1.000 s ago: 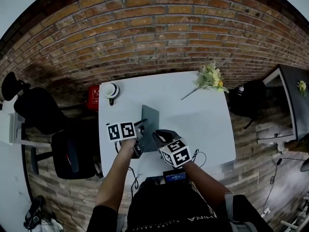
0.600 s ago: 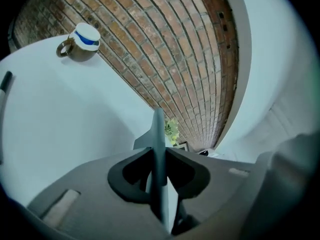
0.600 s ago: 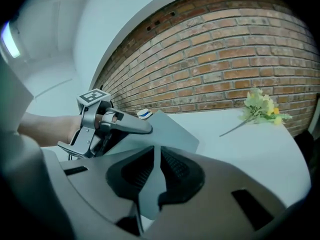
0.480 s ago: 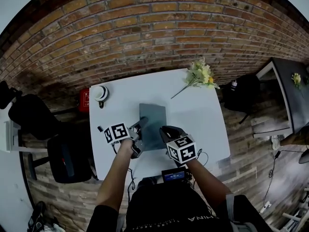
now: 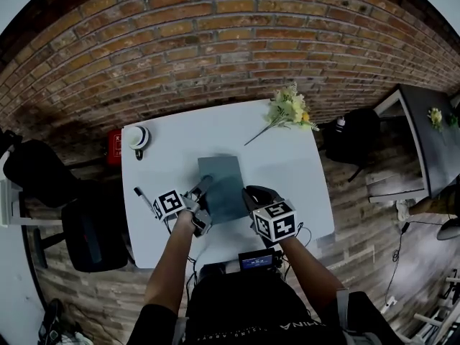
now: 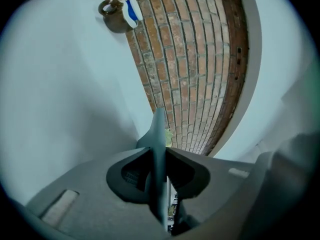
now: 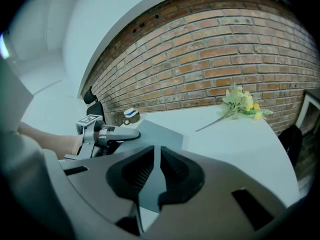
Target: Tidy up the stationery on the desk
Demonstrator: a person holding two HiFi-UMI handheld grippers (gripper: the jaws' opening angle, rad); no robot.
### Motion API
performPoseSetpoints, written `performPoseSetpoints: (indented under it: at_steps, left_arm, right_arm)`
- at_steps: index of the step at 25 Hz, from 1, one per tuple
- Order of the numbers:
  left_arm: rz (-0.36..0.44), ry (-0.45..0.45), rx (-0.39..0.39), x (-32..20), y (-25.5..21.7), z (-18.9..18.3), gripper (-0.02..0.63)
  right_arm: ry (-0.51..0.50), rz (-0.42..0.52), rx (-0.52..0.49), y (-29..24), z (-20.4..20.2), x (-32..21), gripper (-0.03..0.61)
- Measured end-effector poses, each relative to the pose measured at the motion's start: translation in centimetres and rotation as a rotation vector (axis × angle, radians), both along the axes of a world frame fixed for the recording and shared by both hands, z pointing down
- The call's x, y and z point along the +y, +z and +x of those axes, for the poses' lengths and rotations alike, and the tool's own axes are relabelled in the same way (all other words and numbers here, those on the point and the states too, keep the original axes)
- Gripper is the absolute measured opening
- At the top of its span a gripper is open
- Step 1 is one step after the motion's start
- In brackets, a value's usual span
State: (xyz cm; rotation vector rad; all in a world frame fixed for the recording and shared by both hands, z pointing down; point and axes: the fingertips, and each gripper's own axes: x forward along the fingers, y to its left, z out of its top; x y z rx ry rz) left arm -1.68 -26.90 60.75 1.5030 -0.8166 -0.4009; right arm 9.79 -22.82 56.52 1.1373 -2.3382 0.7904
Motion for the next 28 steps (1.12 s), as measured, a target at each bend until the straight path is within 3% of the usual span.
performPoseSetpoints:
  at_steps: [13,23,28]
  left_arm:
    - [-0.105,0.016,-0.146,1.4,5.2,-3.5,0.077]
    - [-0.115,0.092,-0.236,0.5,6.3,-3.5,0.078]
    - [-0.081,0.153,-0.376,0.3,6.1,-2.9,0.181]
  right_arm:
    - [-0.021,-0.021,0.018,0.8,-0.4,0.5,0.049]
    - [-0.015,-0.042,0.036,1.6,0.4,1.3,0.049]
    - [-0.017,-0.044,0.036,1.6,0.4,1.7,0.049]
